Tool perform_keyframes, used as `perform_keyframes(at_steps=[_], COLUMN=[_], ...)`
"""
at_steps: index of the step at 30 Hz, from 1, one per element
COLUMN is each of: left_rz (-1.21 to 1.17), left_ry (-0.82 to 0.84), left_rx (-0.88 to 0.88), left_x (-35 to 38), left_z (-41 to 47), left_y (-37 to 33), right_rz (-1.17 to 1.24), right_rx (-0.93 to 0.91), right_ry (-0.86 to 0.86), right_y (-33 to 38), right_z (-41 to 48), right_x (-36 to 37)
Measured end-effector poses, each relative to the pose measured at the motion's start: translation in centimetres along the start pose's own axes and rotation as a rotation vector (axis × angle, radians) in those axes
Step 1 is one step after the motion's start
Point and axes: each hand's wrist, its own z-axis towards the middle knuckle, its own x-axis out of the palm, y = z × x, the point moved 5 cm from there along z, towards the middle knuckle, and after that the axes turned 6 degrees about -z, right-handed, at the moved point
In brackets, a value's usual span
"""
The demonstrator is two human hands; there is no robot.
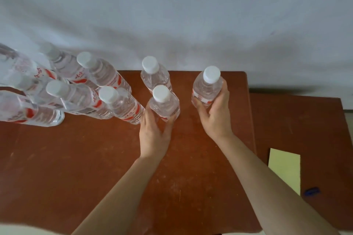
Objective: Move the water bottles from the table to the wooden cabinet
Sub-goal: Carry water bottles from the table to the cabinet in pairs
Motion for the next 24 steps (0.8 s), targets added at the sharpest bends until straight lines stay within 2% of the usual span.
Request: perform_keyframes(at_steps=[4, 8, 10, 13, 17, 24], left_rz=[0.075, 0.158, 0.235, 0.357, 0.540, 0.750], left_ry=[0.002, -0.105, -0.190, -0.362, -0.472, -0.707], left_rx=[0.001, 0.163, 0.208, 0.178, 0.147, 0.122], left_x=[-4.0, -11.0, -15.0, -23.2, -33.4, -54.3], left_z=[-2.7, -5.4, -6.2, -7.8, -10.5, -22.7], left_y=[-2.5, -8.2, -10.1, -12.5, -14.9, -16.7], right_rz=[-0.107, -0.176, -0.211, -0.226, -0.271, -0.273], right_rx=[-0.004, -0.151, -0.236, -0.460, -0.672, -1.038], right_ry=[0.085, -0.084, -0.109, -0.053, 0.006, 0.019], right_y=[2.8, 10.4, 14.8, 23.8, 34.6, 55.8], right_z=[-2.2, -1.8, -0.6, 0.3, -1.3, -12.4], right_x=[-2.4, -6.9, -7.7, -6.8, -5.2, -3.4])
